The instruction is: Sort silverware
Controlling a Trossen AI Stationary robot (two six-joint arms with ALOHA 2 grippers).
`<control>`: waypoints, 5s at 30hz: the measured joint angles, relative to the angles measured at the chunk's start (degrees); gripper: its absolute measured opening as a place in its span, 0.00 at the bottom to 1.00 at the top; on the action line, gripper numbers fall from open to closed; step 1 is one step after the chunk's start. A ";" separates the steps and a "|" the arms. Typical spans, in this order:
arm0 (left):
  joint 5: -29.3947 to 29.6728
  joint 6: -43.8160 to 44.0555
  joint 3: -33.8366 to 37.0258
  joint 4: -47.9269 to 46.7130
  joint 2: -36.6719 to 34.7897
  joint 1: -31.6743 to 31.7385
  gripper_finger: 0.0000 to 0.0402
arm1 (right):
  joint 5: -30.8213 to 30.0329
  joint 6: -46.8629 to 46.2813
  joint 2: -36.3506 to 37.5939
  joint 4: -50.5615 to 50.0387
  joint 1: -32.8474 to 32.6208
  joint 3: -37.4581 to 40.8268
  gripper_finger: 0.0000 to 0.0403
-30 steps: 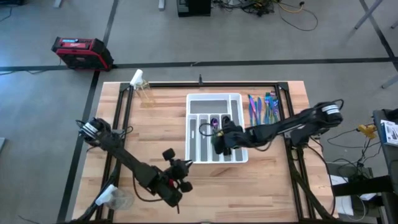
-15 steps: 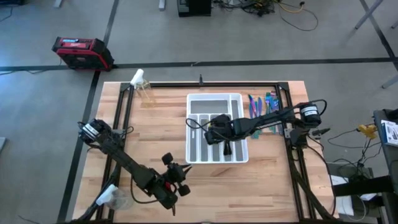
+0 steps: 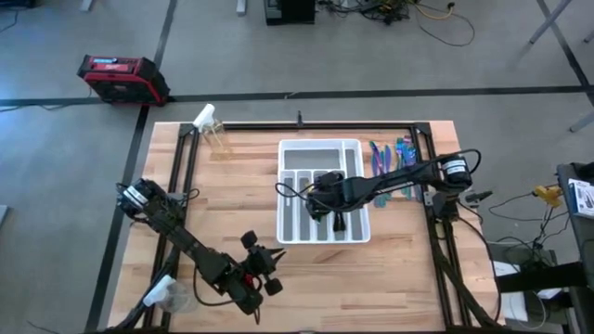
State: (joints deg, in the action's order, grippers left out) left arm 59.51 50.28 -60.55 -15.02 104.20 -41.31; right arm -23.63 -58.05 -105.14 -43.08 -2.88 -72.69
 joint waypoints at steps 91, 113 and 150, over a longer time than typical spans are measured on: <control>0.94 1.51 0.37 3.92 0.52 0.54 0.06 | 6.96 13.94 -5.93 -5.78 5.38 -5.57 0.05; 0.42 2.97 0.39 5.59 2.56 0.50 0.06 | 8.45 4.89 -3.74 -4.18 10.17 -4.90 0.00; 3.08 2.77 0.39 6.46 2.58 0.56 0.06 | 4.33 33.03 -0.78 -11.50 7.62 -3.43 0.19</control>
State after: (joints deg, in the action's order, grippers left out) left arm 62.59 53.06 -60.16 -8.56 106.78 -40.75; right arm -19.29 -25.03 -105.92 -54.59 4.73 -76.12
